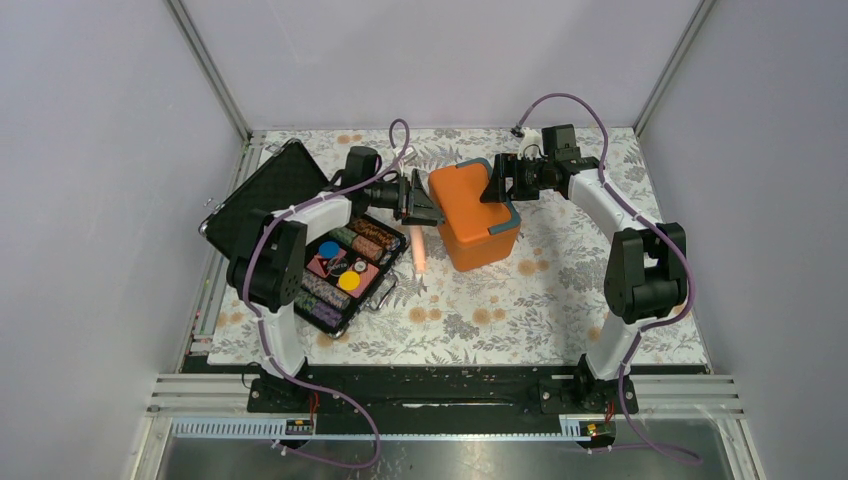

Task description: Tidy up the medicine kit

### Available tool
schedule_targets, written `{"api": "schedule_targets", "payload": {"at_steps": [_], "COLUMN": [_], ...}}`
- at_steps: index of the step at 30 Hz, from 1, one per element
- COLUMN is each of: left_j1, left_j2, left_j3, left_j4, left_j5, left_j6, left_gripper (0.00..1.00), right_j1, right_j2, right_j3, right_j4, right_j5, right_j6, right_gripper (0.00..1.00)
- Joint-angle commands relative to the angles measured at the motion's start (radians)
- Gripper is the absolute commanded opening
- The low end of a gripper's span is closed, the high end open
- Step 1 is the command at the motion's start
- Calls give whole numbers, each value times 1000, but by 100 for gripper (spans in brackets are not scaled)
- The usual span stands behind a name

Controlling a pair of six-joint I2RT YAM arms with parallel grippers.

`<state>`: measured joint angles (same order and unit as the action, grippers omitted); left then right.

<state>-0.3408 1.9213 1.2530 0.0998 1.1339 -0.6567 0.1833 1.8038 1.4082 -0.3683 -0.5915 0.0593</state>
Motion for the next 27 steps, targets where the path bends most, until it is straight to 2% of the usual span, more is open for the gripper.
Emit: {"api": "schedule_targets", "payload": {"at_steps": [1, 5, 10, 13, 19, 24, 27], "left_j1": [4, 4, 4, 4, 3, -6, -20], "left_j2": [-64, -42, 16, 41, 91, 160, 176], "left_j3": [13, 25, 63, 63, 43, 37, 58], "left_j4": [-5, -34, -130, -106, 208, 681, 765], "left_j5": [17, -4, -42, -55, 13, 75, 107], "left_j6": [49, 55, 133, 120, -65, -404, -487], "left_gripper": [68, 72, 73, 78, 79, 77, 74], "right_j1": [19, 20, 19, 20, 19, 19, 19], "right_j2": [56, 58, 54, 51, 48, 51, 53], "right_j3": [-31, -33, -29, -35, -50, -53, -53], "right_j4": [-60, -57, -61, -65, -67, -66, -66], "right_j5": [130, 125, 130, 132, 134, 140, 148], "right_j6": [-54, -49, -54, -53, -54, -95, -103], "right_gripper": [84, 84, 84, 84, 84, 85, 85]}}
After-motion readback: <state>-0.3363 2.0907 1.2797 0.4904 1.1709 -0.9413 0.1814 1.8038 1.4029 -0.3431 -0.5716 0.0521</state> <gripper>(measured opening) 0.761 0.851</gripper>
